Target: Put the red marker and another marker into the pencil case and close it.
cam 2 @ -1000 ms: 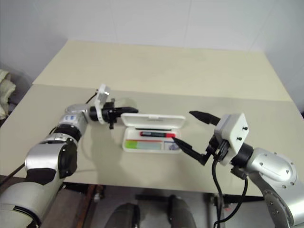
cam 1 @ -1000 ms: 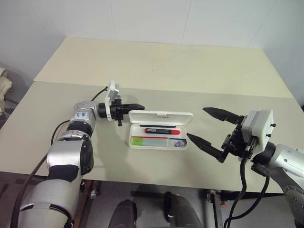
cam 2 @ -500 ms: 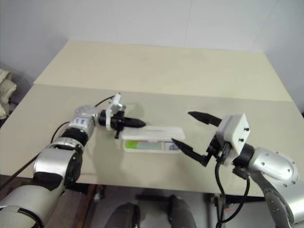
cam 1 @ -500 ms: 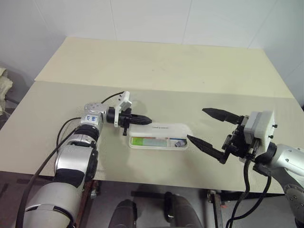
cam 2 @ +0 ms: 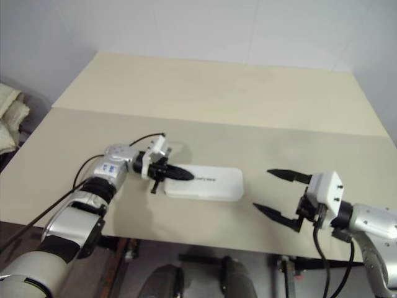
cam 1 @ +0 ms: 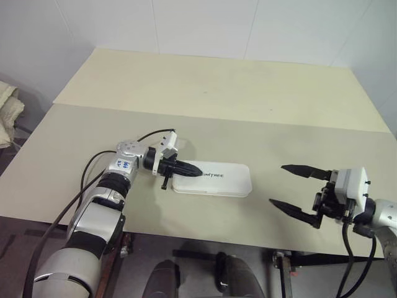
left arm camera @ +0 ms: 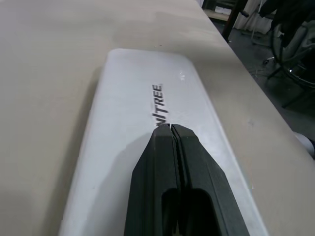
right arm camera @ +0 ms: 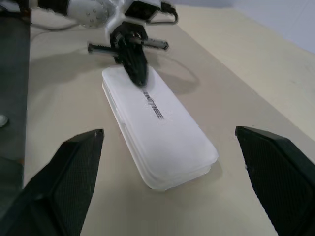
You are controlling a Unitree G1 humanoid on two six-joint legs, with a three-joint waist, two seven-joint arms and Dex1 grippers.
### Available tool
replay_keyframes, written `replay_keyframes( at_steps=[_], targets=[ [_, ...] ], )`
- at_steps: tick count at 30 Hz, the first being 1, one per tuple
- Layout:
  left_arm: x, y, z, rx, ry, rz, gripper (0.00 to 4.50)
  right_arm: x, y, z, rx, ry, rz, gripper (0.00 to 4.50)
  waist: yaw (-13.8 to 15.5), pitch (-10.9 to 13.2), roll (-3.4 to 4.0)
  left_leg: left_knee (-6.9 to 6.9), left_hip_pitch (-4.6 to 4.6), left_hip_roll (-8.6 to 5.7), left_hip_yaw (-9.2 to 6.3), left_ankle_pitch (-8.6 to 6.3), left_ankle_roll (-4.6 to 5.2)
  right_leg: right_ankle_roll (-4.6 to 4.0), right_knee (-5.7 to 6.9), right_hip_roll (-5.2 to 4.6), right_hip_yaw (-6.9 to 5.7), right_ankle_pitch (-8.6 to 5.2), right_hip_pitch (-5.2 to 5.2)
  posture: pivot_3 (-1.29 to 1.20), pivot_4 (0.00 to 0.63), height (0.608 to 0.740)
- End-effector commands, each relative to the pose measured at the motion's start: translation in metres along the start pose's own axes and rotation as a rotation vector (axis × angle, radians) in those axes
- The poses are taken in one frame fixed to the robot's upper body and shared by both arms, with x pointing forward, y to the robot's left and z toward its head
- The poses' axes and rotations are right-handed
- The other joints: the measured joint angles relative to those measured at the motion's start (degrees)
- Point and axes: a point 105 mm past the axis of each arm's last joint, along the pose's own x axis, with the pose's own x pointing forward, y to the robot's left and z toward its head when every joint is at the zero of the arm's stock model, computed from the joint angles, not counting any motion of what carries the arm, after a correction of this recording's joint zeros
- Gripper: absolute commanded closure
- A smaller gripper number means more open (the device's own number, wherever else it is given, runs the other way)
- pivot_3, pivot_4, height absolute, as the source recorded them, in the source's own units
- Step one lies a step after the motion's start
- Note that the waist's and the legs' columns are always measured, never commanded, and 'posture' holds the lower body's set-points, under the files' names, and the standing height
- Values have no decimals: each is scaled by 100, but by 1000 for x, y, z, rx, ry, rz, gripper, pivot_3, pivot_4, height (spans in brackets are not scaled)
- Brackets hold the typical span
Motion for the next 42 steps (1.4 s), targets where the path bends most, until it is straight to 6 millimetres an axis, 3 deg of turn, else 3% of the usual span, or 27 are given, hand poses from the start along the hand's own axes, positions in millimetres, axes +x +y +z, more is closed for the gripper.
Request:
replay_keyframes(
  at_steps=[1, 12, 30, 42],
  targets=[
    [3, -18, 0, 20, 5, -148, 4480, -14, -12, 1, -44, -10, 15, 0, -1, 0, 0, 0, 1, 0, 0, 0, 0, 0, 0, 0, -1, 0, 0, 0, 150, 740],
    [2, -26, -4, 34, 44, -184, 4480, -34, -47, -22, 4, 1, 136, 0, -5, -2, 3, 4, 7, 1, 2, 2, 1, -1, 6, 1, 3, 0, 2, 0, 150, 740],
    [5, -34, -11, 33, 63, -216, 4480, -25, -58, 0, 8, -161, 112, 0, -6, -3, 7, 4, 9, 1, 4, 5, -4, -2, 12, -3, 4, 2, 2, 0, 150, 740],
    [9, -34, -23, 20, 226, -276, 4480, -21, -58, 10, -25, -169, 136, 0, 1, -13, 24, 6, 17, -2, 4, 5, -4, -1, 12, -6, 5, 2, 11, 0, 150, 740]
  ],
)
